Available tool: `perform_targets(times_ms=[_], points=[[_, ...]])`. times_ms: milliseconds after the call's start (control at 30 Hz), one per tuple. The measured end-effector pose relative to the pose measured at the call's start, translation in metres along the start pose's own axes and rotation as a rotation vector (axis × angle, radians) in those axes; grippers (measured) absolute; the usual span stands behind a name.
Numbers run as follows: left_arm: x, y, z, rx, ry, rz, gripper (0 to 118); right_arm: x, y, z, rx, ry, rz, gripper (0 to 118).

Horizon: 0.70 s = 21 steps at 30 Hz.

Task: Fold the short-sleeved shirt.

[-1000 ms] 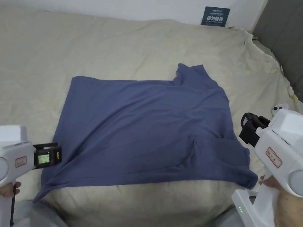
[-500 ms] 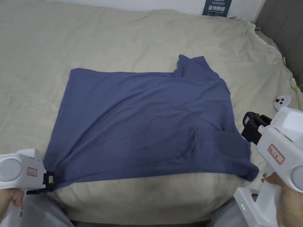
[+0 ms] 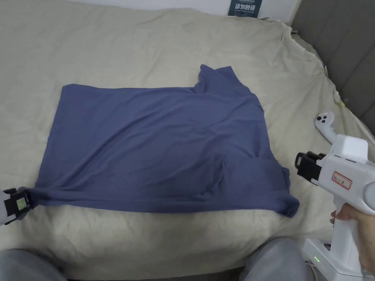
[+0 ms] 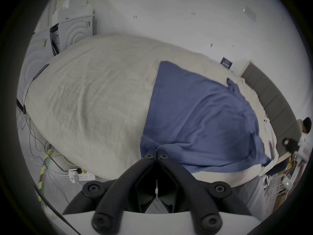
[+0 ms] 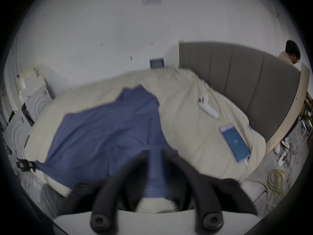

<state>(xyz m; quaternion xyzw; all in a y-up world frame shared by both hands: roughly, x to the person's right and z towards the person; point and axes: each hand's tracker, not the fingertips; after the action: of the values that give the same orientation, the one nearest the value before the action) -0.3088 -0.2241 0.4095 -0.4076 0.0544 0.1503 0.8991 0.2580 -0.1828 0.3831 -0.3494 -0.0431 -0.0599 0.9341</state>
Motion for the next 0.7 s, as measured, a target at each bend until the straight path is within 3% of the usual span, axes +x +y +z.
perform_targets(times_ms=[67, 100, 167, 300, 367, 467, 500, 667, 700], points=[[0.004, 0.002, 0.005, 0.011, -0.005, -0.002, 0, 0.012, -0.003, -0.019, -0.166, 0.021, 0.0, 99], [0.005, 0.002, 0.005, 0.008, -0.003, -0.006, 0, 0.015, -0.009, -0.028, -0.212, 0.017, -0.006, 116], [0.007, 0.0, 0.005, 0.01, 0.003, -0.016, 0, 0.021, -0.021, -0.038, -0.24, 0.017, -0.011, 113], [0.01, -0.003, 0.005, 0.004, 0.007, -0.006, 0, 0.021, -0.047, -0.054, -0.348, 0.017, 0.066, 112], [0.013, -0.003, 0.006, -0.003, 0.008, -0.008, 0, 0.018, -0.059, -0.064, -0.374, -0.008, 0.092, 96], [0.014, -0.002, 0.005, -0.015, 0.018, -0.017, 0, 0.011, -0.069, -0.067, -0.345, 0.026, 0.107, 13], [0.014, -0.003, 0.005, -0.016, 0.019, -0.019, 0, 0.01, -0.069, -0.068, -0.355, 0.04, 0.11, 4], [0.016, 0.001, 0.009, -0.021, 0.019, -0.016, 0, 0.022, -0.053, -0.061, -0.377, 0.08, 0.119, 4], [0.015, 0.003, 0.011, -0.027, 0.016, -0.015, 0, 0.04, -0.047, -0.065, -0.374, 0.094, 0.117, 4]])
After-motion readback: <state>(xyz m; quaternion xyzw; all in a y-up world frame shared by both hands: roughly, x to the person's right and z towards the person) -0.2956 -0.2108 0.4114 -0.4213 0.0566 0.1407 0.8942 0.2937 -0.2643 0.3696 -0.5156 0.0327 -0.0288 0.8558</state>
